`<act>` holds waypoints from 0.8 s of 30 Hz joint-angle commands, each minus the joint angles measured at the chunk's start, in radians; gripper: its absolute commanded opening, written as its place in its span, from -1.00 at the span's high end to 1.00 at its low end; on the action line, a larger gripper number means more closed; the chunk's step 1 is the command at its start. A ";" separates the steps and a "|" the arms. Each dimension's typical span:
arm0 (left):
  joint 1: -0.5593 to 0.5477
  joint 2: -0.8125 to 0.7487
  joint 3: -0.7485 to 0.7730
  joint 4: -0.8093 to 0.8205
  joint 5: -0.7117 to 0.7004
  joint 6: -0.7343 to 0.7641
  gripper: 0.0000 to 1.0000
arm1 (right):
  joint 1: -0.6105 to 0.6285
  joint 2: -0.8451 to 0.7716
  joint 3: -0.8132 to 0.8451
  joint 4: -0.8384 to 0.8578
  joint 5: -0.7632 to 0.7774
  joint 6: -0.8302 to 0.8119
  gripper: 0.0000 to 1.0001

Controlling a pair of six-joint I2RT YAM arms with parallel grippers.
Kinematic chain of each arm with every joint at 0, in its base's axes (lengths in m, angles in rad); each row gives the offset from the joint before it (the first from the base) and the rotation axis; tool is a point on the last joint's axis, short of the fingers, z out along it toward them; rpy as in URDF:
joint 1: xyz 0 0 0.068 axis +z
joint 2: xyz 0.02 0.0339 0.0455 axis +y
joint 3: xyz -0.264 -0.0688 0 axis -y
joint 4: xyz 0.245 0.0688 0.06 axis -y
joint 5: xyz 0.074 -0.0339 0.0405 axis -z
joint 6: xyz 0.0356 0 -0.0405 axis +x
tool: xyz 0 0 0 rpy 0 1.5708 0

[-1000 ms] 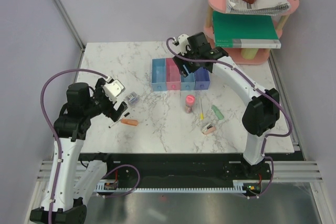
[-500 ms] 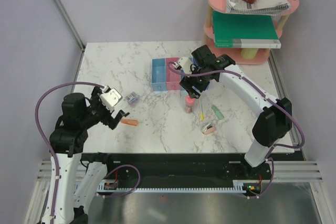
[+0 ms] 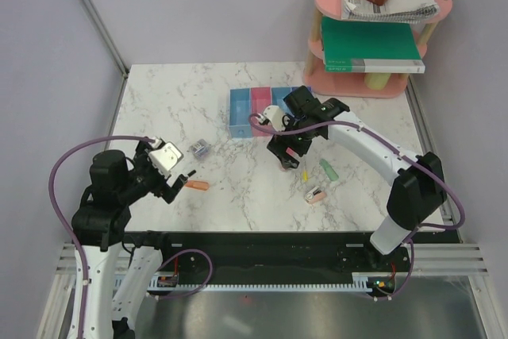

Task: Sort the stationery into containers
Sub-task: Pick up the stationery from the center of the board.

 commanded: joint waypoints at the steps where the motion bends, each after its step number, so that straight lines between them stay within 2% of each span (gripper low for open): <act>1: 0.002 -0.021 -0.002 -0.010 -0.008 -0.024 -0.97 | 0.019 0.012 0.008 0.103 0.039 0.032 -0.81; 12: 0.002 -0.062 -0.025 -0.019 -0.017 0.000 -0.97 | 0.022 0.071 -0.010 0.163 0.108 0.035 -0.82; 16: 0.002 -0.069 -0.034 -0.020 -0.014 0.000 -0.97 | 0.022 0.091 -0.010 0.171 0.137 0.041 -0.69; 18: 0.002 -0.070 -0.036 -0.020 -0.011 0.000 -0.97 | 0.022 0.101 -0.007 0.172 0.138 0.044 -0.55; 24: 0.002 -0.084 -0.037 -0.020 -0.017 0.003 -0.97 | 0.019 0.107 -0.015 0.169 0.147 0.049 -0.43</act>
